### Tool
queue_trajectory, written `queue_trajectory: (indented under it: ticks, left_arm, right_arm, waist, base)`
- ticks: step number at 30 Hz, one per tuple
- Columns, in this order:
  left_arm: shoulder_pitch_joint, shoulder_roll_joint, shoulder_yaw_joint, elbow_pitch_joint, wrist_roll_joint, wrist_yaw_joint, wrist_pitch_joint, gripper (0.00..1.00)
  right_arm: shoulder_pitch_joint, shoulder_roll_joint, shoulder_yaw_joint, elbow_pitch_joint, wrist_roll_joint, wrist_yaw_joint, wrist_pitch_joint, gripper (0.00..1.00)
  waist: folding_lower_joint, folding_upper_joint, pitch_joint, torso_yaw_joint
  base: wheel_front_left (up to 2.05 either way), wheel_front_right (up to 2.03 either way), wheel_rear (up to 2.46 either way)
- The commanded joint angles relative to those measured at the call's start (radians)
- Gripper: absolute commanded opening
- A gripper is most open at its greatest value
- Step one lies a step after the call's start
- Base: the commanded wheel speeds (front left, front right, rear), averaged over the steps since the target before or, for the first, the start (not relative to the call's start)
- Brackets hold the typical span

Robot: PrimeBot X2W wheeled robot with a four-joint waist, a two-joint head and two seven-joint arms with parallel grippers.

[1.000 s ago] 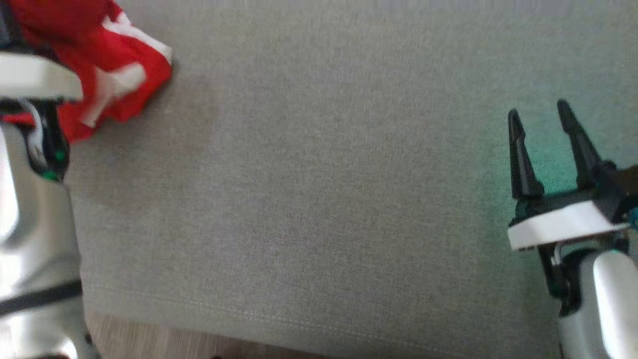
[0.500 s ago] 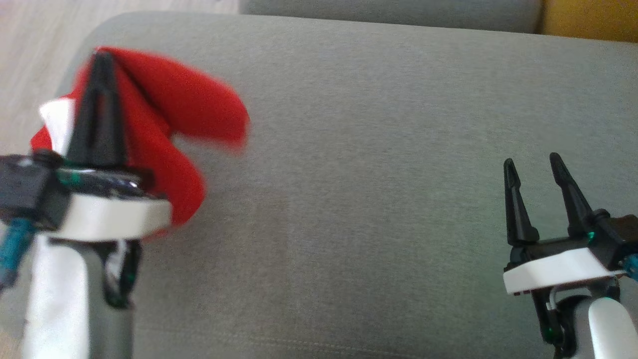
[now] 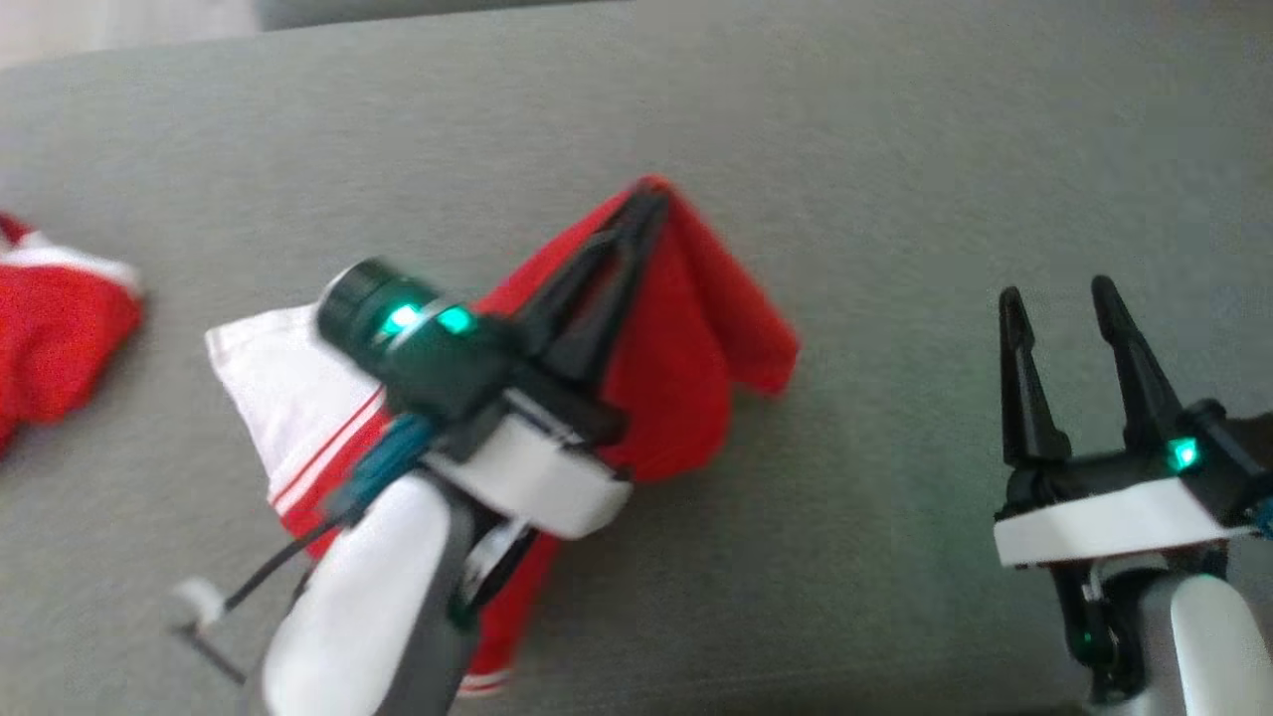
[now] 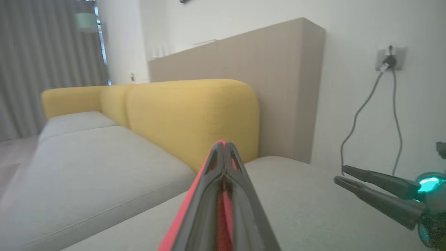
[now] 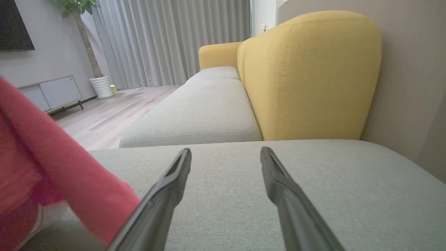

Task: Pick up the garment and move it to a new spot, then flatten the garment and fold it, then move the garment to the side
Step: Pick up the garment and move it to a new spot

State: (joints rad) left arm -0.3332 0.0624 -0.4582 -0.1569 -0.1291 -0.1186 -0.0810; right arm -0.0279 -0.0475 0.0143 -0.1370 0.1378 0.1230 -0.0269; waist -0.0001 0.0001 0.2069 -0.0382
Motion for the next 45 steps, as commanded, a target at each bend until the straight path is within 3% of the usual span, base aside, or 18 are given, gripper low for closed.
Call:
queue_trajectory:
  ticks: [1,11,15,20,21,22,23,34,45]
  left_arm:
    - [-0.088,-0.005,0.002,-0.011,-0.005,-0.003,0.002,0.0]
    - [-0.333,-0.012,-0.184,0.372,-0.043,-0.008,0.052,0.0]
    - [-0.37,-0.012,-0.239,0.548,-0.077,-0.01,0.096,0.0]
    - [-0.392,-0.012,-0.295,0.643,-0.121,-0.011,0.093,0.0]
    - [-0.394,-0.012,-0.304,0.649,-0.125,-0.011,0.083,0.27]
    - [-0.393,-0.012,-0.31,0.653,-0.13,-0.01,0.07,0.88]
    - [-0.39,-0.012,-0.316,0.654,-0.133,-0.007,0.055,1.0]
    - [-0.246,0.013,-0.26,0.512,-0.2,0.087,-0.121,1.0]
    - [0.0,0.133,0.006,0.278,-0.25,0.298,-0.179,1.0]
  right_arm:
    - [-0.051,-0.003,0.03,-0.034,0.01,0.008,-0.014,1.0]
    - [-0.098,-0.003,0.046,0.025,0.069,0.008,-0.08,1.0]
    - [-0.11,-0.003,0.061,0.062,0.093,0.008,-0.108,1.0]
    - [-0.113,-0.003,0.052,0.098,0.097,0.008,-0.129,1.0]
    - [-0.115,-0.003,0.051,0.104,0.097,0.008,-0.13,1.0]
    - [-0.117,-0.003,0.052,0.109,0.095,0.008,-0.13,1.0]
    - [-0.119,-0.003,0.052,0.114,0.091,0.008,-0.13,1.0]
    - [-0.088,-0.003,0.028,0.11,0.046,0.008,-0.088,1.0]
    - [-0.034,-0.003,0.013,0.083,0.006,0.008,-0.027,1.0]
  waist:
    - [0.0001,-0.0001,0.065,-0.097]
    - [0.0001,-0.0001,0.196,-0.265]
    - [0.0001,-0.0001,0.214,-0.295]
    - [0.0001,-0.0001,0.203,-0.281]
    - [0.0001,-0.0001,0.197,-0.274]
    - [0.0001,-0.0001,0.189,-0.265]
    - [0.0001,-0.0001,0.177,-0.256]
    - [0.0001,-0.0001,0.037,-0.118]
    - [0.0001,-0.0001,-0.056,0.008]
  base:
    - [0.0,0.0,0.0]
    - [0.0,0.0,0.0]
    - [0.0,0.0,0.0]
    - [0.0,0.0,0.0]
    - [0.0,0.0,0.0]
    - [0.0,0.0,0.0]
    - [0.0,0.0,0.0]
    - [0.0,0.0,0.0]
    - [0.0,0.0,0.0]
